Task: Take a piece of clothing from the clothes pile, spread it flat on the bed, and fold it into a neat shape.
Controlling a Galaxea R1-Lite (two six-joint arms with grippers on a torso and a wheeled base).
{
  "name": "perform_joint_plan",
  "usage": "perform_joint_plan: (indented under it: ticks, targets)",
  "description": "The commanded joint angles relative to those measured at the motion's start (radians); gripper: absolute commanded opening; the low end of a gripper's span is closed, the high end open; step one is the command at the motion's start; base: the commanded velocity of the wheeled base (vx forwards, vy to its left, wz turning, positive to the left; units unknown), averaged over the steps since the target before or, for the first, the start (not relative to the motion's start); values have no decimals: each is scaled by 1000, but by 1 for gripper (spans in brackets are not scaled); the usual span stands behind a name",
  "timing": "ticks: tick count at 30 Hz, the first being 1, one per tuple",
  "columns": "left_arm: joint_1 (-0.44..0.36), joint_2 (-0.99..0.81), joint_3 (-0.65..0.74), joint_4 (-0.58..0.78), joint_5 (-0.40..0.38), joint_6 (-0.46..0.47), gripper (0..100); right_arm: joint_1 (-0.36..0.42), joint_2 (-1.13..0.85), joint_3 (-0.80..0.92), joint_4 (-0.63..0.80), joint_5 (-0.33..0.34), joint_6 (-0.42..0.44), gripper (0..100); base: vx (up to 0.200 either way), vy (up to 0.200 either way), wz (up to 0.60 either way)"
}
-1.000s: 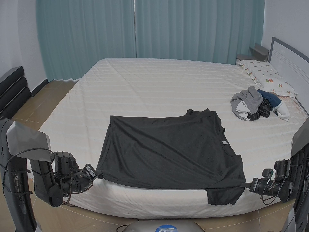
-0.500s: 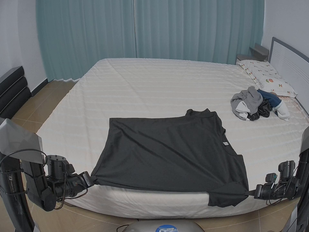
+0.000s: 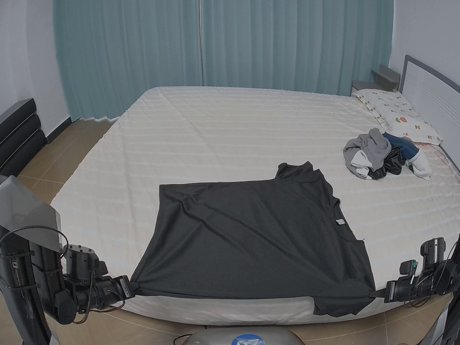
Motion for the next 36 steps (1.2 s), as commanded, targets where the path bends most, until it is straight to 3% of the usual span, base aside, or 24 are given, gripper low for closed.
perform_joint_plan:
  ticks: [1,5,11,26,33,36]
  targets:
    - [0,2,22,7,10,0,0,-2,-73,18,50,-15,-11,0,0,0,0]
    - [-5,-10,24,60,16,8,0,-2,-108,18,105,-24,-31,0,0,0,0]
    - [-5,-70,24,213,10,108,0,-2,-118,18,158,-64,-60,0,0,0,0]
    - [-32,-183,24,489,19,164,0,-7,-280,18,350,-82,-89,0,0,0,0]
    - [-31,-215,16,451,21,151,0,-4,-312,8,339,-70,-83,0,0,0,0]
    - [-22,-220,-19,376,19,94,0,2,-325,-31,318,-51,-58,0,0,0,0]
